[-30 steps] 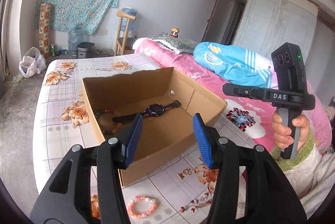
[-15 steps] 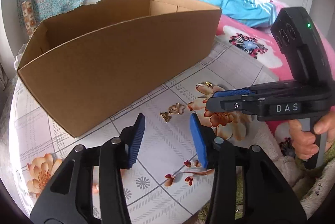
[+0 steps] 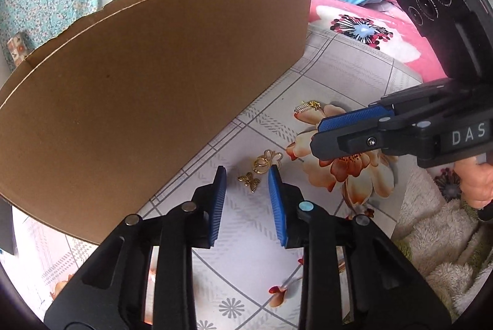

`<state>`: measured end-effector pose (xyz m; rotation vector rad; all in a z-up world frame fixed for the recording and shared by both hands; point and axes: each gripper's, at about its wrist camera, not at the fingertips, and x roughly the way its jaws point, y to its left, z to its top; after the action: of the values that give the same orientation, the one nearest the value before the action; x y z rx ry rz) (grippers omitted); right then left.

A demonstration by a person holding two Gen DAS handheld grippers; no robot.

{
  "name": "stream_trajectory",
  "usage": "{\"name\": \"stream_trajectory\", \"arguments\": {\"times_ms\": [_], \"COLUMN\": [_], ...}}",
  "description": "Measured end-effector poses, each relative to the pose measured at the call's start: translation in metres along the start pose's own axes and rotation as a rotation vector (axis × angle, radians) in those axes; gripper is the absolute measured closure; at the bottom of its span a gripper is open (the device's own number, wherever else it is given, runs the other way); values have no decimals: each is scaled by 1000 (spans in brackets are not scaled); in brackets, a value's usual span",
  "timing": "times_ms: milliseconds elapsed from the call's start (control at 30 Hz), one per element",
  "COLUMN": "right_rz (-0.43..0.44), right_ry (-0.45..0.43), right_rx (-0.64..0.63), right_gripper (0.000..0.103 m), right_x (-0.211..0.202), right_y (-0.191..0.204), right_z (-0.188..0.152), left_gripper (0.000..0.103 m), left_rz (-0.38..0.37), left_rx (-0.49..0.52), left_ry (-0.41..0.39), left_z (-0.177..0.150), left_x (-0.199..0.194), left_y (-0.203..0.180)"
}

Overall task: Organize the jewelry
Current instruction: 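Close the left gripper on the small gold butterfly charm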

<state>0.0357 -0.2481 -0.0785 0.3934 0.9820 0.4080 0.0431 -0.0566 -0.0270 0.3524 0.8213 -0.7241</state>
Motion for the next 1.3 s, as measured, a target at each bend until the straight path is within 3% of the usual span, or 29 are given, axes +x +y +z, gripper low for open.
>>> {"name": "stream_trajectory", "arguments": {"times_ms": [300, 967, 1300], "right_rz": [10, -15, -133], "right_ry": [-13, -34, 36], "right_rx": [22, -14, -169], "right_gripper": [78, 78, 78], "right_x": [-8, -24, 9], "right_y": [-9, 2, 40], "right_z": [-3, -5, 4], "left_gripper": [97, 98, 98], "left_rz": [-8, 44, 61], "left_rx": [60, -76, -162], "left_ry": [-2, -53, -73], "left_z": [1, -20, -27], "left_x": [1, -14, -18], "left_y": [-11, -10, -9]}}
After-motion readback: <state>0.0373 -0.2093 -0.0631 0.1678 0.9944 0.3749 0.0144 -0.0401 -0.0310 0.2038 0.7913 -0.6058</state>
